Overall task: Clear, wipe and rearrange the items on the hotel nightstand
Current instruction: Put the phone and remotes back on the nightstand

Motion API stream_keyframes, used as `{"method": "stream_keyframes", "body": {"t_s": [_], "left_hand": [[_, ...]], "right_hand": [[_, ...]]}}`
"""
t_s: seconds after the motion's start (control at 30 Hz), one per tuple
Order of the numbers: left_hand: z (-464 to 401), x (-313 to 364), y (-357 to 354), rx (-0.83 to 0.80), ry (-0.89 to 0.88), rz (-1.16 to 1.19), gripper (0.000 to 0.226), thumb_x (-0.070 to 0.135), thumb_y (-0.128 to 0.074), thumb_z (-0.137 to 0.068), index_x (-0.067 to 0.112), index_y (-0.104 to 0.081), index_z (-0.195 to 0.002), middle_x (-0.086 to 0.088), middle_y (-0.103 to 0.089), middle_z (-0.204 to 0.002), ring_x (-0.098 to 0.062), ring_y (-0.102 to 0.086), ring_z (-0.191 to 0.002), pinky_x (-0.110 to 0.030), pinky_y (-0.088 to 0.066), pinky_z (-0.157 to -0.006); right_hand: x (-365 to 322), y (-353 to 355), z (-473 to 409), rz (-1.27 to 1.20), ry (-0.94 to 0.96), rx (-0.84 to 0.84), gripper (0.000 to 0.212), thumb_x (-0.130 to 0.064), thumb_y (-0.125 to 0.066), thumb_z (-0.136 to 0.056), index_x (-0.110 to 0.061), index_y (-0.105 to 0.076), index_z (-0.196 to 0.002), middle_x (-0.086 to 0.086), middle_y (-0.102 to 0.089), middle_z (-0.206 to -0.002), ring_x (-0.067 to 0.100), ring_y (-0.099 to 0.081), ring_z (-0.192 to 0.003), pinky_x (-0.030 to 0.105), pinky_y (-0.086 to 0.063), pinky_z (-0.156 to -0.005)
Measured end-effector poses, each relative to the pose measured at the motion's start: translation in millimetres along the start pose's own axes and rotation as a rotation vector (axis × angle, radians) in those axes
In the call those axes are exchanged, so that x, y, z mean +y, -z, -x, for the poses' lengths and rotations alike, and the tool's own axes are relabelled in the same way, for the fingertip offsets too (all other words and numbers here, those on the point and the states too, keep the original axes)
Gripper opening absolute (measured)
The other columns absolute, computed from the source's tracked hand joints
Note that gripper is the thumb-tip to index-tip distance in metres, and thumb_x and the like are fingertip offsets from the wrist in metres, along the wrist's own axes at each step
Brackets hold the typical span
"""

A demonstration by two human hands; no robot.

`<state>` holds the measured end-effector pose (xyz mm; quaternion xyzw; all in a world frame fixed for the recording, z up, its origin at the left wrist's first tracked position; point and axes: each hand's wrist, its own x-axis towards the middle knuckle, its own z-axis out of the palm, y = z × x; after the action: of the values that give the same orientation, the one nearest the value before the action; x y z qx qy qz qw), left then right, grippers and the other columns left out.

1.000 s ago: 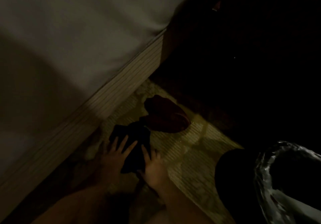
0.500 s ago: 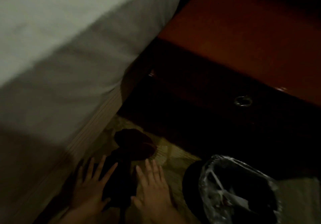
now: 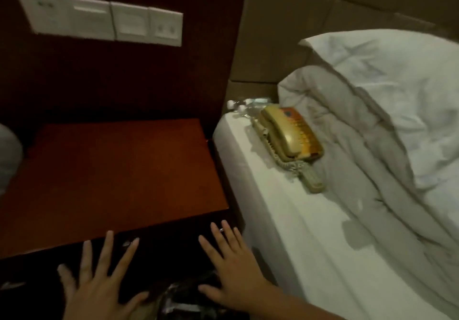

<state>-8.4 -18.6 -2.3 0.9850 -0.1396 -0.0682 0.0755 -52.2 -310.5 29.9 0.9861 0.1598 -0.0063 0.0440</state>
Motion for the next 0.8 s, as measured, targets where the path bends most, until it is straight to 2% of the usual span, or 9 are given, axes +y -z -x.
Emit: {"method": "stream_keyframes", "body": {"t_s": [0.07,0.13,0.2,0.27,0.43,0.53,0.63,0.73,0.8], "left_hand": [[-21.0,33.7,21.4,0.037,-0.090,-0.077,0.108,0.096,-0.033,-0.058,0.039,-0.026,-0.149,-0.008,-0.016,-0.161,-0.038,0.002,-0.148,-0.065,0.011,-0.108],[-42.8,52.3,37.7,0.063,-0.148,-0.154,0.106,0.093,-0.035,-0.060,0.038,-0.024,-0.150,-0.010,-0.014,-0.162,-0.041,0.000,-0.147,-0.077,-0.002,-0.101],[-64.8,69.1,49.1,0.018,-0.158,-0.145,0.107,0.091,-0.036,-0.059,0.037,-0.022,-0.151,-0.011,-0.015,-0.162,-0.045,-0.007,-0.145,-0.082,-0.019,-0.092],[-78.5,90.0,53.9,-0.027,-0.145,-0.124,0.108,0.091,-0.036,-0.058,0.037,-0.022,-0.151,-0.010,-0.014,-0.162,-0.044,-0.006,-0.145,-0.082,-0.023,-0.092],[-106.8,133.2,55.8,-0.002,-0.185,-0.135,0.107,0.092,-0.037,-0.059,0.041,-0.016,-0.151,-0.007,-0.007,-0.163,-0.042,-0.001,-0.146,-0.080,-0.019,-0.097],[-125.0,166.1,58.8,0.032,-0.185,-0.042,0.105,0.093,-0.031,-0.061,0.051,0.011,-0.147,-0.004,0.019,-0.161,-0.039,0.022,-0.144,-0.075,0.001,-0.105],[-145.0,210.0,67.7,0.051,-0.191,0.055,0.101,0.092,-0.025,-0.059,0.056,0.035,-0.132,0.002,0.044,-0.149,-0.039,0.039,-0.135,-0.067,0.016,-0.109],[-168.8,254.7,80.9,0.029,-0.226,0.152,0.100,0.088,-0.038,-0.069,0.059,0.039,-0.126,0.001,0.046,-0.148,-0.042,0.039,-0.134,-0.063,0.017,-0.111],[-189.7,281.3,86.5,0.049,-0.232,0.243,0.095,0.087,-0.037,-0.071,0.062,0.036,-0.126,0.003,0.044,-0.148,-0.043,0.034,-0.137,-0.061,0.015,-0.112]], "right_hand": [[25.9,12.3,0.2,-0.019,-0.091,0.065,0.091,-0.079,-0.032,-0.077,-0.026,-0.020,-0.150,0.007,-0.026,-0.154,0.030,-0.021,-0.141,0.049,-0.022,-0.114],[47.2,20.7,-1.6,-0.013,-0.161,0.089,0.091,-0.078,-0.036,-0.076,-0.026,-0.023,-0.149,0.009,-0.029,-0.153,0.032,-0.024,-0.141,0.049,-0.025,-0.114],[67.8,24.7,-4.0,-0.031,-0.213,0.118,0.091,-0.075,-0.041,-0.076,-0.024,-0.023,-0.149,0.013,-0.029,-0.153,0.035,-0.021,-0.141,0.050,-0.021,-0.113],[87.3,26.7,-7.3,-0.059,-0.257,0.150,0.091,-0.071,-0.044,-0.077,-0.022,-0.020,-0.150,0.016,-0.026,-0.153,0.035,-0.010,-0.142,0.050,-0.013,-0.108],[129.0,30.7,-8.3,-0.069,-0.342,0.241,0.088,-0.068,-0.044,-0.078,-0.020,-0.024,-0.149,0.017,-0.026,-0.153,0.034,-0.006,-0.143,0.050,-0.014,-0.108],[157.4,32.6,-11.2,-0.080,-0.476,0.299,0.081,-0.064,-0.047,-0.078,-0.019,-0.034,-0.144,0.018,-0.034,-0.150,0.038,-0.018,-0.141,0.053,-0.021,-0.110],[188.9,33.5,-15.6,-0.103,-0.641,0.314,0.080,-0.063,-0.044,-0.078,-0.019,-0.033,-0.144,0.020,-0.039,-0.146,0.042,-0.030,-0.137,0.057,-0.030,-0.107],[215.8,37.9,-24.0,-0.166,-0.715,0.328,0.081,-0.063,-0.040,-0.079,-0.021,-0.027,-0.146,0.020,-0.035,-0.149,0.043,-0.028,-0.138,0.056,-0.033,-0.104],[234.6,44.0,-33.3,-0.218,-0.725,0.351,0.082,-0.065,-0.038,-0.079,-0.022,-0.025,-0.148,0.018,-0.031,-0.151,0.042,-0.025,-0.139,0.054,-0.036,-0.103]]}}
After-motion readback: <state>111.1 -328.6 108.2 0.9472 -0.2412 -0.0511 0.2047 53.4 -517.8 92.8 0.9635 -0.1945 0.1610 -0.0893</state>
